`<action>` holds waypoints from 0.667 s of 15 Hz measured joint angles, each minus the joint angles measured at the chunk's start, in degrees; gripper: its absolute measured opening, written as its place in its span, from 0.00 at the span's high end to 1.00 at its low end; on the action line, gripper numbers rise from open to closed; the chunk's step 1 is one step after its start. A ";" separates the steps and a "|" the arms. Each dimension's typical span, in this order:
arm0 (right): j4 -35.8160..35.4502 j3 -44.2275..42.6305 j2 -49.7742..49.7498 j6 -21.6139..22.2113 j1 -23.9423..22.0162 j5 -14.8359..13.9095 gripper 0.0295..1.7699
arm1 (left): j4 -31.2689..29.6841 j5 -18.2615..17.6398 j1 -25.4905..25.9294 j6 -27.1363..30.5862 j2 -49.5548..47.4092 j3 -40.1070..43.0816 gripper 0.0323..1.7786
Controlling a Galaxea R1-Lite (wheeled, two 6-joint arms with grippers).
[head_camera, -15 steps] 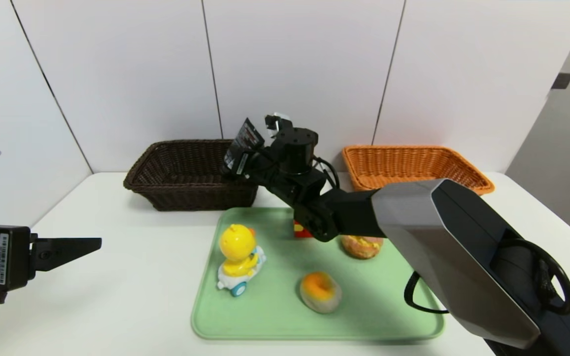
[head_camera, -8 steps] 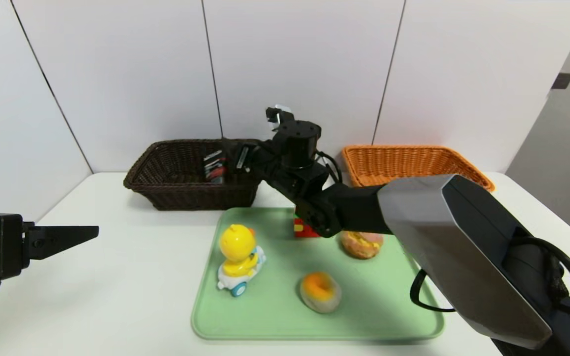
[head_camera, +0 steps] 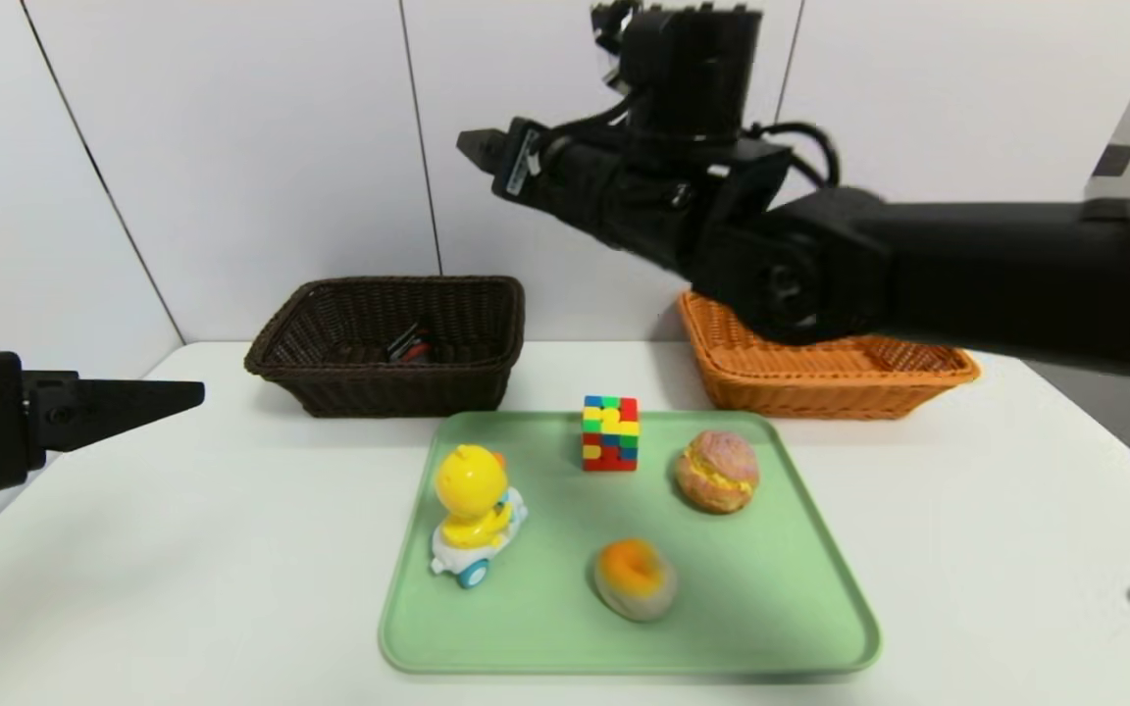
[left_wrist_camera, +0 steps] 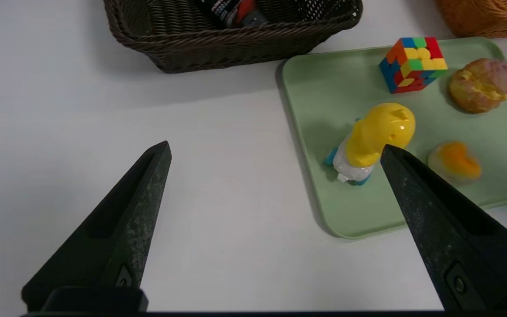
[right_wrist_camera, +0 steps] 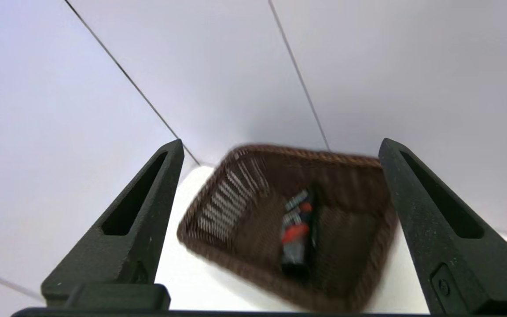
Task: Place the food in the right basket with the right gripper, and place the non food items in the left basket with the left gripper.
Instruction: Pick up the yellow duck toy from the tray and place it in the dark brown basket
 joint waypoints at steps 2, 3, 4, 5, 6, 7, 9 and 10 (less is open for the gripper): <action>11.42 0.90 -5.86 -2.05 0.06 -0.33 0.11 | -0.28 -1.99 -2.47 0.16 -1.88 3.19 0.05; 15.64 2.23 -8.55 -3.62 -0.11 -0.38 0.10 | -0.83 -3.56 -3.39 -0.04 -3.12 5.03 0.05; 18.35 4.27 -11.28 -5.33 -0.38 -0.41 0.09 | -1.38 -5.64 -4.00 -0.83 -4.50 6.72 0.05; 19.35 6.64 -13.70 -6.56 -0.62 -0.46 0.09 | -1.62 -8.05 -4.33 -2.56 -5.88 8.41 0.05; 20.49 9.17 -16.15 -7.80 -1.04 -0.57 0.08 | -1.82 -9.68 -4.52 -3.69 -7.12 10.50 0.05; 22.76 12.15 -18.99 -8.98 -1.56 -1.02 0.07 | -2.23 -9.62 -4.61 -3.73 -8.13 12.68 0.05; 27.36 17.73 -23.61 -10.20 -3.11 -1.71 0.07 | -5.77 -8.55 -4.71 -2.15 -9.62 17.36 0.05; 28.73 20.59 -26.10 -10.56 -4.68 -2.40 0.06 | -9.12 -8.27 -4.74 -1.41 -10.25 20.59 0.05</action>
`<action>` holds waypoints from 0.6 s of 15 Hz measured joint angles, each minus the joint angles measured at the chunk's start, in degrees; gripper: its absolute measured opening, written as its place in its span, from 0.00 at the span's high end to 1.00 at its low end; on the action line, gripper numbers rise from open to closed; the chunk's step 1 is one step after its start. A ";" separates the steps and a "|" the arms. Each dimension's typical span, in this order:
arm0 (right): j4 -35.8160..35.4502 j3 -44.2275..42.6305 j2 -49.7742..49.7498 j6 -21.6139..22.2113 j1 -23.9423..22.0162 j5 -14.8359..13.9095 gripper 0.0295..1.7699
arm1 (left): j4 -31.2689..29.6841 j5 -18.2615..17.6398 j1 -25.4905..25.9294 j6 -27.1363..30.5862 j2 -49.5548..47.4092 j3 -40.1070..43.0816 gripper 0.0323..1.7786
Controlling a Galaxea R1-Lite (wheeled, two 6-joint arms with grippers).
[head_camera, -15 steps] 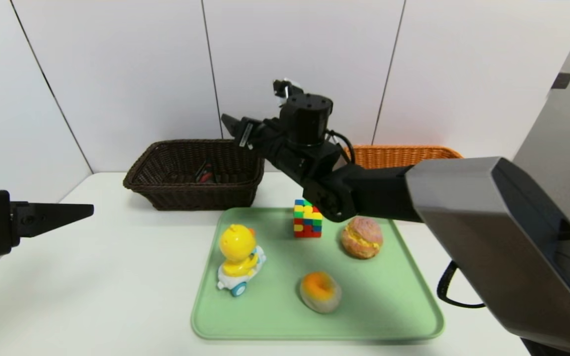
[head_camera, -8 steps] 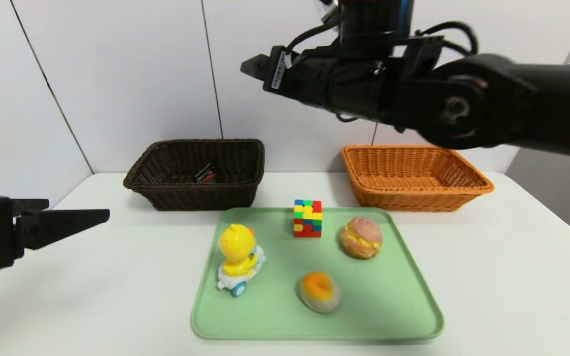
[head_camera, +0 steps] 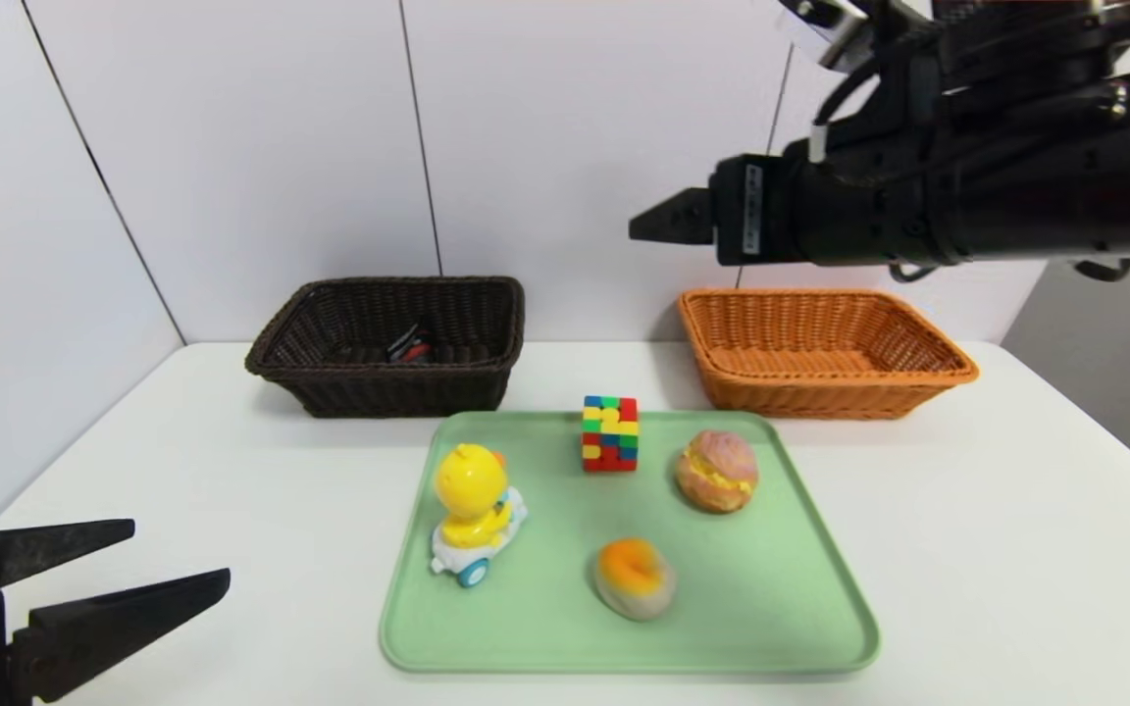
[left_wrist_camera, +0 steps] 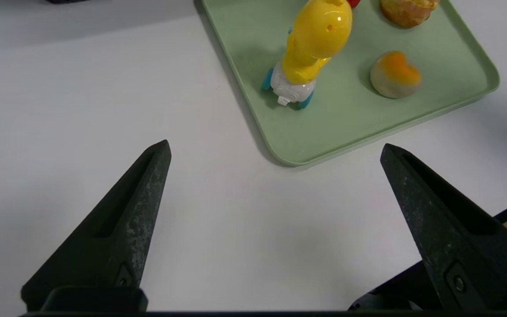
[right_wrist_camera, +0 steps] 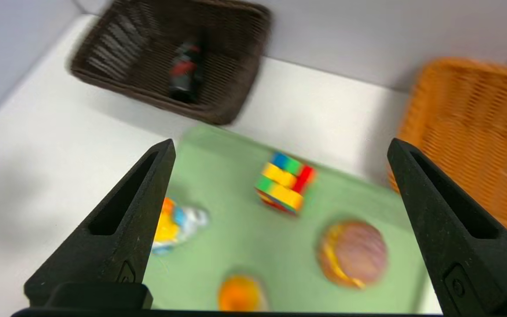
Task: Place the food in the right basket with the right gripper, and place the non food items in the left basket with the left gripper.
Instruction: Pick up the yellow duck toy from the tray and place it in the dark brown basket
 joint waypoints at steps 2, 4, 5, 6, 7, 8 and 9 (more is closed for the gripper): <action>0.72 3.83 -4.18 -0.37 -3.66 -2.26 0.06 | -9.92 0.62 0.00 1.24 -0.95 8.24 0.05; 0.83 6.11 -7.11 -0.87 -6.53 -3.22 0.05 | -20.47 1.54 0.04 3.47 -1.58 15.69 0.05; 0.83 7.41 -8.30 -1.33 -7.83 -3.69 0.05 | -24.05 1.73 0.04 4.30 -1.68 18.03 0.05; 0.85 8.68 -9.23 -1.50 -8.73 -4.74 0.05 | -25.51 1.76 0.00 4.56 -1.52 19.43 0.05; 0.87 10.14 -10.01 -1.55 -9.62 -5.71 0.04 | -25.66 1.65 -0.18 5.08 -1.11 20.35 0.05; 0.85 11.93 -10.84 -1.55 -10.78 -6.25 0.04 | -25.84 1.56 -0.79 5.74 -0.63 20.81 0.05; 0.85 13.60 -11.67 -1.55 -11.89 -6.67 0.04 | -25.86 1.54 -1.79 6.03 0.00 21.00 0.05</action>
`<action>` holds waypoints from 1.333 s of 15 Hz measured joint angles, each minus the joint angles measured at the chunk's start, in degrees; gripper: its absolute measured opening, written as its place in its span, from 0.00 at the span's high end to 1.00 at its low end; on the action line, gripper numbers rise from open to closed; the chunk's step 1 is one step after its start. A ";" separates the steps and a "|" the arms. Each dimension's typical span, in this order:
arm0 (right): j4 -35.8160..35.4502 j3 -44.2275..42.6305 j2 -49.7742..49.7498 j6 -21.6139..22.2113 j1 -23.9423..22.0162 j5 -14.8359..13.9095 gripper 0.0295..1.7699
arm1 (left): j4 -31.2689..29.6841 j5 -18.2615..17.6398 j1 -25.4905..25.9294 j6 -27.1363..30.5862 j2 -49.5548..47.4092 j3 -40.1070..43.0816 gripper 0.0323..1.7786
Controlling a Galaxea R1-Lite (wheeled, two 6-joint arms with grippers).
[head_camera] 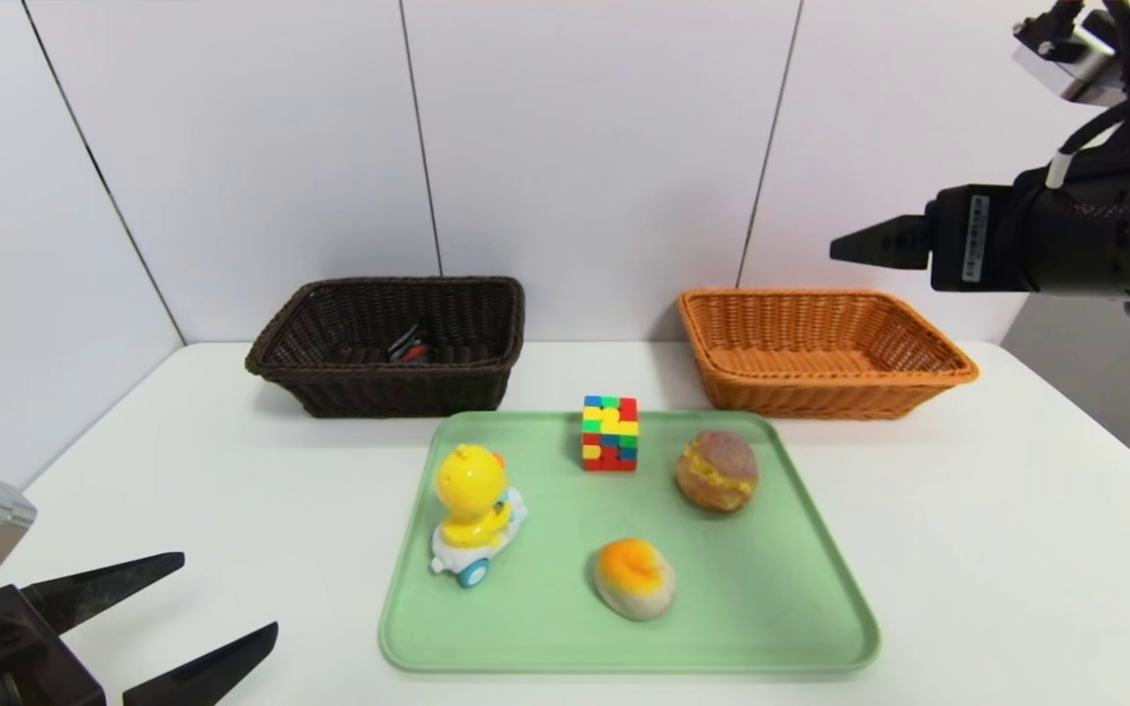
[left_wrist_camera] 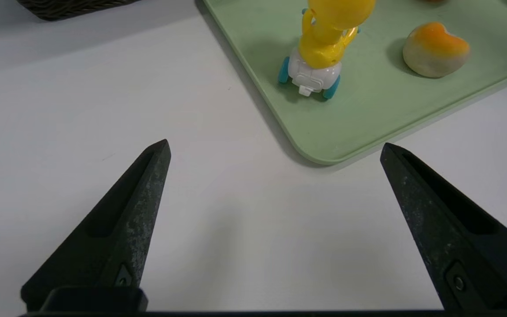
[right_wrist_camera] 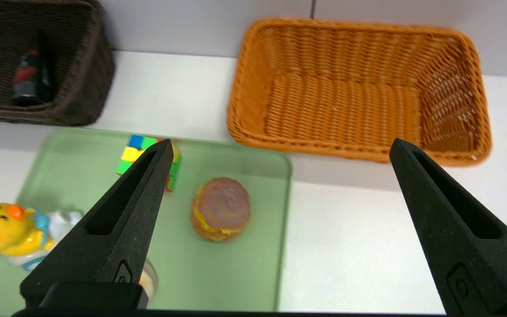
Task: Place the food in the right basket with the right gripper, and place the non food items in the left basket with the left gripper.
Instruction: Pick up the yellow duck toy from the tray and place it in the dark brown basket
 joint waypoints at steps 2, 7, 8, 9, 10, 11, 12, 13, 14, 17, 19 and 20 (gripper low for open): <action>-0.05 3.47 -2.00 0.05 -1.51 -1.62 0.04 | -0.30 -0.02 -2.06 0.15 1.93 -0.06 0.05; -3.57 15.12 -8.56 0.11 -5.78 -2.12 0.04 | -9.42 0.06 -4.68 0.28 11.63 -0.72 0.05; -5.21 16.82 -9.89 -0.13 -6.77 -1.99 0.04 | -12.13 0.26 -6.00 0.15 13.78 -0.30 0.05; -6.14 17.79 -10.96 -0.28 -7.35 -1.73 0.04 | -14.71 0.89 -7.33 0.06 15.79 0.00 0.05; -6.19 18.14 -11.46 -0.50 -7.52 -1.49 0.04 | -17.42 2.71 -8.98 -0.16 17.75 0.28 0.05; -6.34 18.22 -11.76 -0.78 -7.63 -1.34 0.04 | -19.61 5.49 -10.86 -0.82 19.40 0.61 0.05; -6.33 18.15 -11.85 -0.91 -7.70 -1.18 0.04 | -21.64 8.72 -12.86 -2.00 20.81 1.10 0.05; -6.39 17.65 -11.76 -0.94 -7.74 -0.77 0.04 | -24.17 11.81 -15.02 -3.30 22.21 1.95 0.05; -6.45 17.18 -11.63 -0.96 -7.74 -0.55 0.04 | -26.34 14.19 -16.70 -3.96 23.31 2.84 0.05; -8.81 16.54 -11.37 -1.07 -7.81 0.37 0.04 | -30.12 18.57 -19.04 -4.84 26.38 4.29 0.05; -8.87 16.54 -11.30 -1.07 -8.20 0.44 0.04 | -34.43 18.98 -19.41 -5.32 28.75 4.52 0.05; -8.90 16.54 -11.24 -1.07 -8.37 0.45 0.04 | -36.40 18.98 -19.54 -5.40 30.01 4.66 0.05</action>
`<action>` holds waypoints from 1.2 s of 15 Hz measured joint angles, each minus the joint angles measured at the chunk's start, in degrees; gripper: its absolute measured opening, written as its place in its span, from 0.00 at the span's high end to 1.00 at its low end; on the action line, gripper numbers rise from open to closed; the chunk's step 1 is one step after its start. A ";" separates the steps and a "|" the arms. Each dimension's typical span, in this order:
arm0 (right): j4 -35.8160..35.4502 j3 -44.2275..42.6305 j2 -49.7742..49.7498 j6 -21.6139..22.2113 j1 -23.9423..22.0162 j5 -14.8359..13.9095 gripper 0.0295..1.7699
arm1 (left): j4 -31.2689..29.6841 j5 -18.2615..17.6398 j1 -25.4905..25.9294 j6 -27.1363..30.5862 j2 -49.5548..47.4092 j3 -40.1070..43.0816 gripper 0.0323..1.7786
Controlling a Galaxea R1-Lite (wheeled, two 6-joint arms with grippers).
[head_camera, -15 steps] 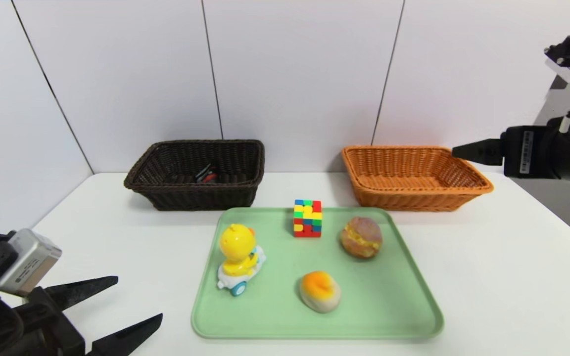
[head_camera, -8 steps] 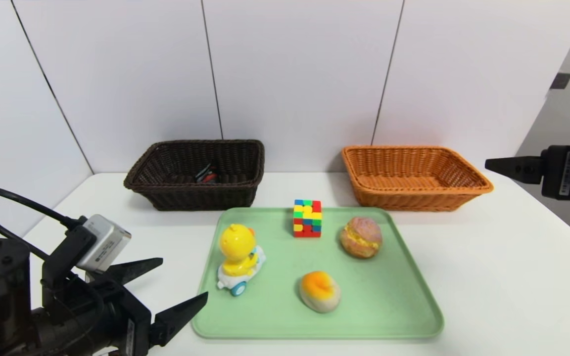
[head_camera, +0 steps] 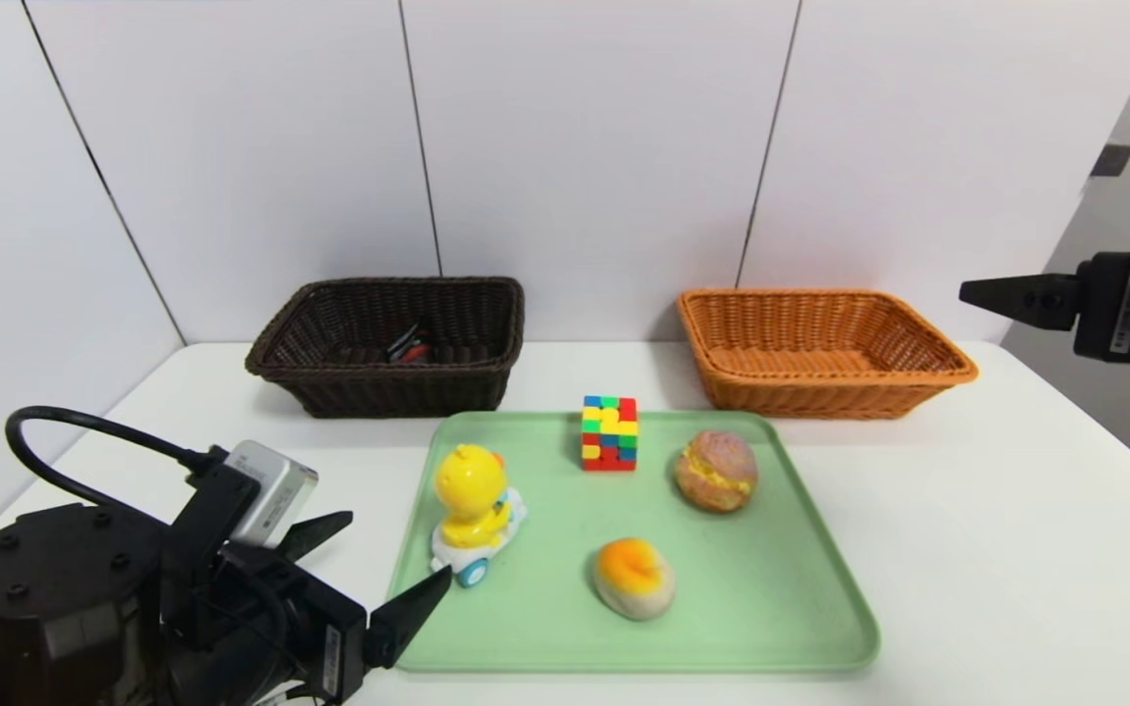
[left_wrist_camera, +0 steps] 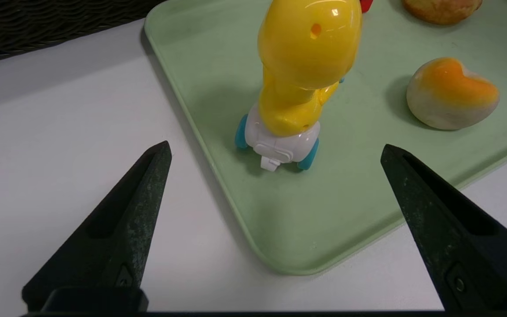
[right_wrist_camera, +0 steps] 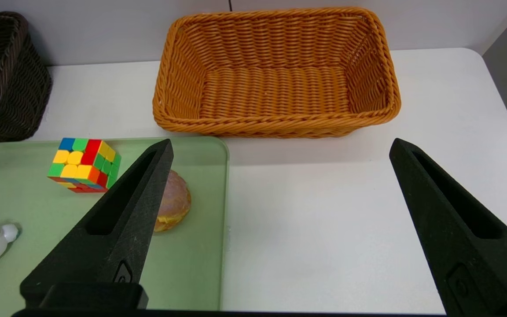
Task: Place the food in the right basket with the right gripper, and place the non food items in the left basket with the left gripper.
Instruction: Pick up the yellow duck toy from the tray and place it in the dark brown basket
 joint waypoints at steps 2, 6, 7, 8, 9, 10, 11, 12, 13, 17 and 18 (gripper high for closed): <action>-0.02 0.15 0.16 0.00 -0.16 0.11 0.04 | -4.14 -0.06 -0.05 -0.30 2.78 0.46 0.05; -0.44 0.44 0.89 0.13 -0.18 0.10 0.04 | -14.29 -0.79 -0.60 -0.94 9.62 1.74 0.05; -0.44 0.41 1.07 0.16 -0.18 0.05 0.04 | -16.90 -1.76 -0.74 -0.96 11.08 2.38 0.05; -0.44 0.44 1.22 0.20 -0.18 0.00 0.04 | -19.14 -3.00 -0.85 -0.99 12.54 3.04 0.05; -0.44 0.48 1.33 0.27 -0.18 -0.01 0.04 | -20.82 -3.69 -0.91 -0.96 13.75 3.52 0.05; -0.44 0.48 1.40 0.30 -0.18 0.00 0.04 | -21.94 -3.85 -0.91 -0.85 14.74 3.85 0.05; -0.44 0.52 1.40 0.33 -0.18 -0.04 0.04 | -22.36 -3.86 -0.94 -0.74 15.48 4.00 0.05; -0.44 0.56 1.40 0.39 -0.18 -0.04 0.04 | -22.49 -3.83 -0.96 -0.55 16.09 4.02 0.05; -0.44 0.69 1.35 0.39 -0.18 -0.04 0.04 | -22.50 -3.78 -0.96 -0.40 16.64 4.02 0.05; -0.44 1.19 1.21 0.41 -0.11 -0.01 0.04 | -24.67 -3.75 -0.96 0.20 18.74 3.33 0.05; -0.44 1.29 1.21 0.38 -0.09 0.02 0.04 | -25.81 -3.75 -0.96 0.63 19.60 3.19 0.05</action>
